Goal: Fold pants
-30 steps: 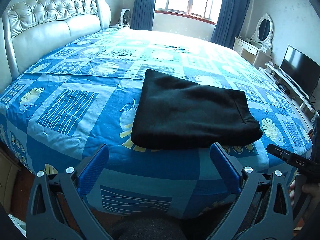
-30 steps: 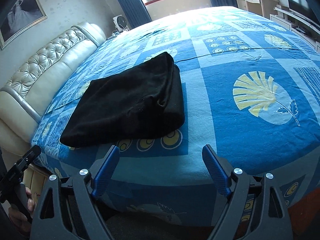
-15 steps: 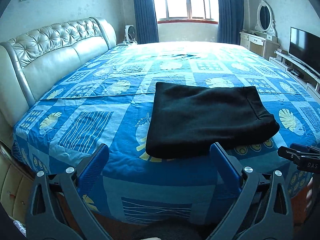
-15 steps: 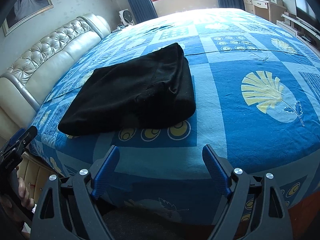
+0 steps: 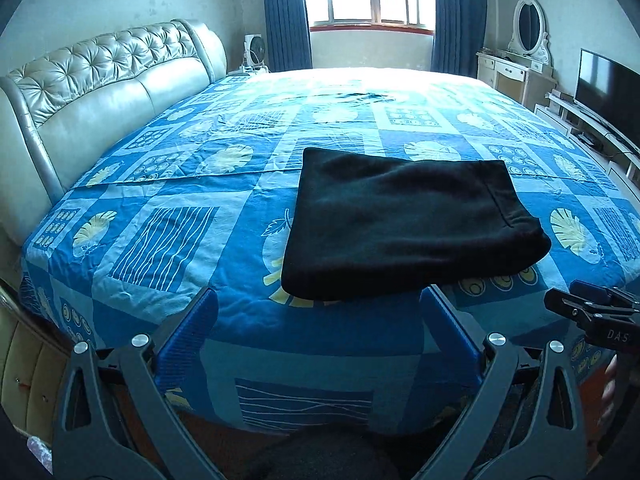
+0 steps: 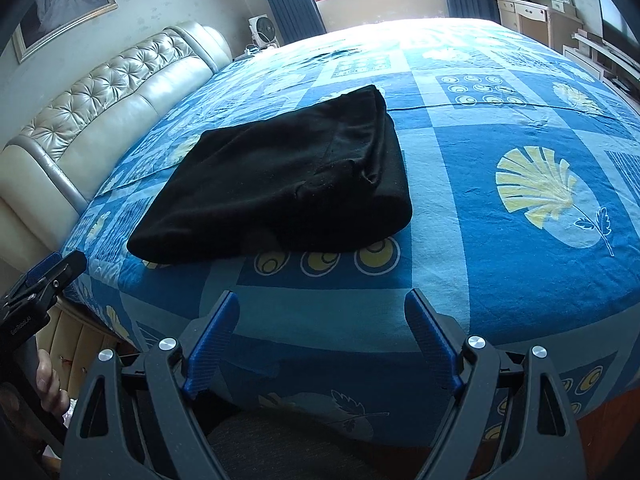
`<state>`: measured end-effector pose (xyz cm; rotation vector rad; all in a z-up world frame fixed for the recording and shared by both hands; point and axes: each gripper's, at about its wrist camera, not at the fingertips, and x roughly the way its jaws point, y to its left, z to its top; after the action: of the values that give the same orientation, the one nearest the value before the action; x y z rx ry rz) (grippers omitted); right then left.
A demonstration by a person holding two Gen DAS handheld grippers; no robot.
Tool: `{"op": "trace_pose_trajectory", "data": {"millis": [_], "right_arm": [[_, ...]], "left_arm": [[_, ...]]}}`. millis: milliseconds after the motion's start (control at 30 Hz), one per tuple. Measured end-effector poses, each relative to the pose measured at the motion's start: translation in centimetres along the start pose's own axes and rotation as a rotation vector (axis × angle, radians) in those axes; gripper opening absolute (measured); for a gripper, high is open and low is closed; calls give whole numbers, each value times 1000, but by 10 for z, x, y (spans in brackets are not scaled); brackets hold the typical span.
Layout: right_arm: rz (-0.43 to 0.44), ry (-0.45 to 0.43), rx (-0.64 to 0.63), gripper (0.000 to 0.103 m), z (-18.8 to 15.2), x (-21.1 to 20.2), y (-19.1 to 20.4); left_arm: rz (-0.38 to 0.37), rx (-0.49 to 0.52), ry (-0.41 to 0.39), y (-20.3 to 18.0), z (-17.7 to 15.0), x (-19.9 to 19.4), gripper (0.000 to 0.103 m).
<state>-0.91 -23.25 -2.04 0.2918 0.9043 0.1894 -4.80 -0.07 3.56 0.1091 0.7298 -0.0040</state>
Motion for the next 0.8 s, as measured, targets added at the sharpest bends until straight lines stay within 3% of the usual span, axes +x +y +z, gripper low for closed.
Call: {"op": "trace_pose_trajectory", "data": {"millis": [800], "right_arm": [[5, 22, 1, 84, -5, 4, 4]], "left_arm": [[-14, 1, 35, -2, -2, 4, 101]]}}
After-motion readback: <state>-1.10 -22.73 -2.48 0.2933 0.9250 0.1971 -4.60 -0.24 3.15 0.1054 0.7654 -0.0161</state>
